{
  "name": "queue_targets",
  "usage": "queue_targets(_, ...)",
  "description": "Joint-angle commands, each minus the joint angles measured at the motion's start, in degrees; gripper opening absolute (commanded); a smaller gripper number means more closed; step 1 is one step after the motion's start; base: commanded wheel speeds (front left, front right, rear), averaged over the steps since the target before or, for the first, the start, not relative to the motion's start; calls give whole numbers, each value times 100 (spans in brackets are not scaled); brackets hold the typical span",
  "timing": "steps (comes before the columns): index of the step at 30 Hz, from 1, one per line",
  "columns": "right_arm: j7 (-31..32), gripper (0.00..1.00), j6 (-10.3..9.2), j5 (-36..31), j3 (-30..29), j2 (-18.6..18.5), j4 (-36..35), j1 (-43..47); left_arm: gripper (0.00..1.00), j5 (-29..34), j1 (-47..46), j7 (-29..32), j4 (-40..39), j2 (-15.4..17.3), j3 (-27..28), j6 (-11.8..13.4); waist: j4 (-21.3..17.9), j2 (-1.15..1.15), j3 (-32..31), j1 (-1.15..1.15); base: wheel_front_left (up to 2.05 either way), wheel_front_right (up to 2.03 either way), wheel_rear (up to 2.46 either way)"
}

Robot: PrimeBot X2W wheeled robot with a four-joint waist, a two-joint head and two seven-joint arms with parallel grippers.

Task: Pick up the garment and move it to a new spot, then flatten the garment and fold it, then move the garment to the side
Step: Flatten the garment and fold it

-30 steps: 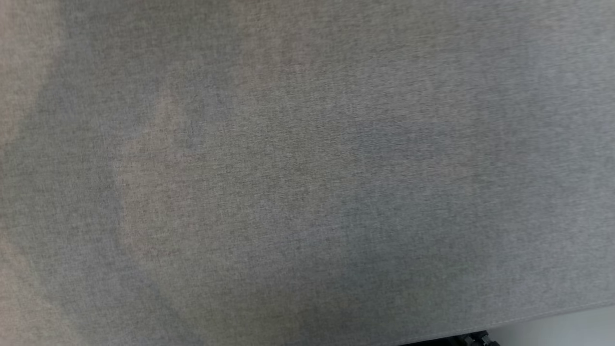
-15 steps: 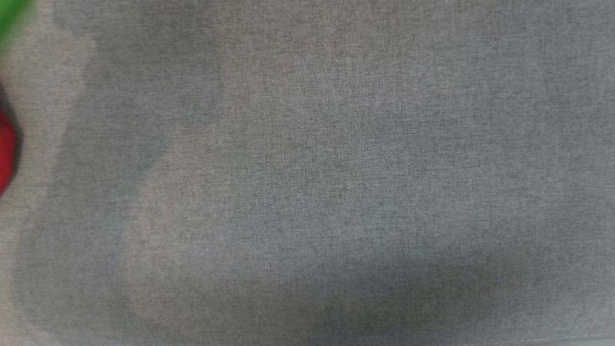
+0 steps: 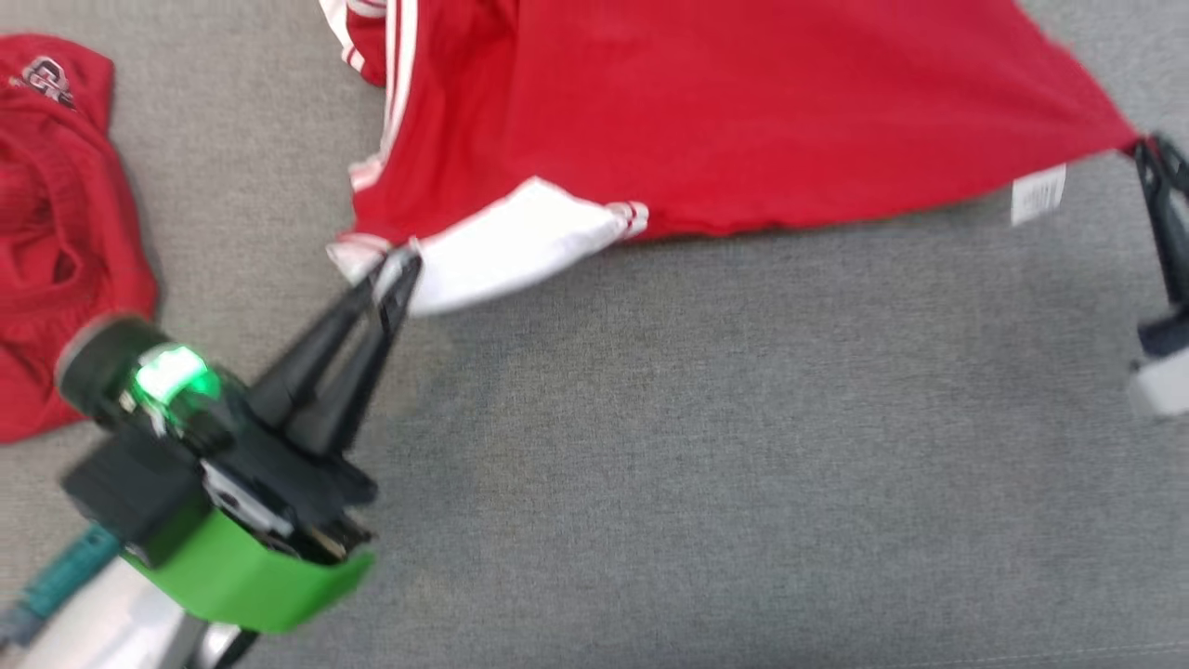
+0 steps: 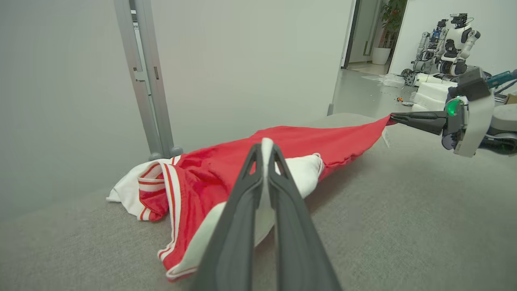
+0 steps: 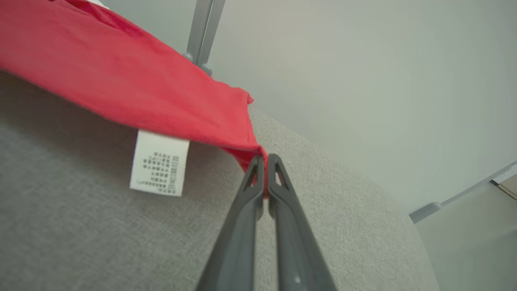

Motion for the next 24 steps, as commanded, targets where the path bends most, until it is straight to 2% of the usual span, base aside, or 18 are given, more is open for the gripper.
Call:
queue_targets(1,-2,0,-10,52,-62,72,-58,319,0,113,263,-1,38,89,-65,13,-56,-1,-687,1,0,0,0)
queue_targets(9,-2,0,-11,110,-644,329,-600,1972,0,394,1686,-1,333,300,-24,12,-105,-1,-1304,1,0,0,0)
queue_targets(16,133,0,-11,51,-947,451,-1151,3082,0,316,2774,-1,473,475,76,12,-134,-1,-1565,1,0,0,0)
queue_targets(20,404,0,-12,43,-1012,440,-1398,3415,0,291,2877,-1,416,402,150,12,-87,-1,-1639,1,0,0,0)
queue_targets(24,737,0,-11,214,-833,425,-1318,3244,0,348,2521,2,663,299,23,12,-26,-1,-1600,1,0,0,0)
